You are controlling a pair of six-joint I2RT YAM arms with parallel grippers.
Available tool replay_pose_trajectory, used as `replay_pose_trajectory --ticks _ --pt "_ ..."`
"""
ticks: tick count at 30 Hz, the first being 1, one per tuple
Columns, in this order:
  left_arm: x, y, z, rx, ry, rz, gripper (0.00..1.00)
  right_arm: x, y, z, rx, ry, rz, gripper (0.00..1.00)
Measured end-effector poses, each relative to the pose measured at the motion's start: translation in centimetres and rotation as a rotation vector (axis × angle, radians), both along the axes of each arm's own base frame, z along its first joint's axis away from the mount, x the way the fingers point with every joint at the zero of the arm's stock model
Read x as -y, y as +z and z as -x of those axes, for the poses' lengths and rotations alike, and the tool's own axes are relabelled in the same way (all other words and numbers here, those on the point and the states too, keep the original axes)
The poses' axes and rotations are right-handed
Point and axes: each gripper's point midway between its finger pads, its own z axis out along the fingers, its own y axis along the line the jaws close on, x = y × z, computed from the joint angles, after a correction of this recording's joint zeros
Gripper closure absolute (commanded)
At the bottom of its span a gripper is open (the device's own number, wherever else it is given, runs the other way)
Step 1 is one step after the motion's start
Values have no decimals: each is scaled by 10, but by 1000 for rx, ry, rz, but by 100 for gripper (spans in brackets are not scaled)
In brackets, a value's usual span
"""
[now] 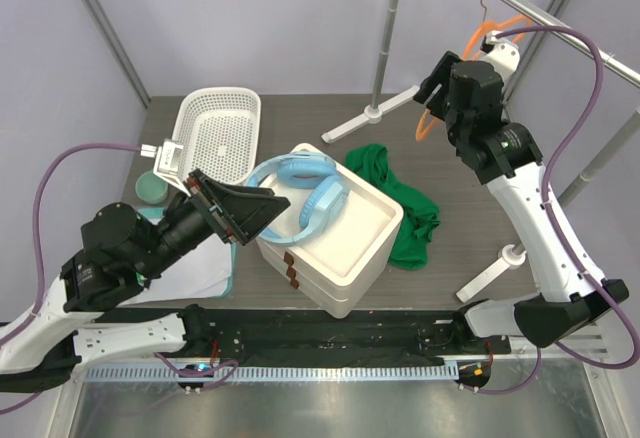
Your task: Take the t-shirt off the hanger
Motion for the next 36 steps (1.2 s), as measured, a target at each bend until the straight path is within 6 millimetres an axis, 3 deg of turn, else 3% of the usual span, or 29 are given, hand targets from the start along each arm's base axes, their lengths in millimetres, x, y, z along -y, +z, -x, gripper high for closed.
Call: replay_pose_trajectory --ticks 1,7,15,18,21,24,28,36 --pt "-1 0 -1 0 6 1 18 0 -1 1 -7 4 11 13" --pt "-3 -2 -6 -9 39 -1 18 8 -6 23 -48 39 76 9" --pt "-1 -13 -18 -27 95 -43 18 38 8 106 -15 104 134 4" --pt "0 -17 -22 -31 116 -57 17 45 -23 135 -55 140 138 3" --pt "6 -20 -27 -38 124 -78 17 46 -72 153 -136 163 135 3" --pt "16 -23 -31 -45 124 -99 17 44 -133 159 -259 176 136 3" --pt "25 -30 -35 -58 123 -123 17 37 -199 160 -397 192 137 3" --pt "24 -30 -35 -64 125 -130 18 15 -265 124 -524 227 120 3"
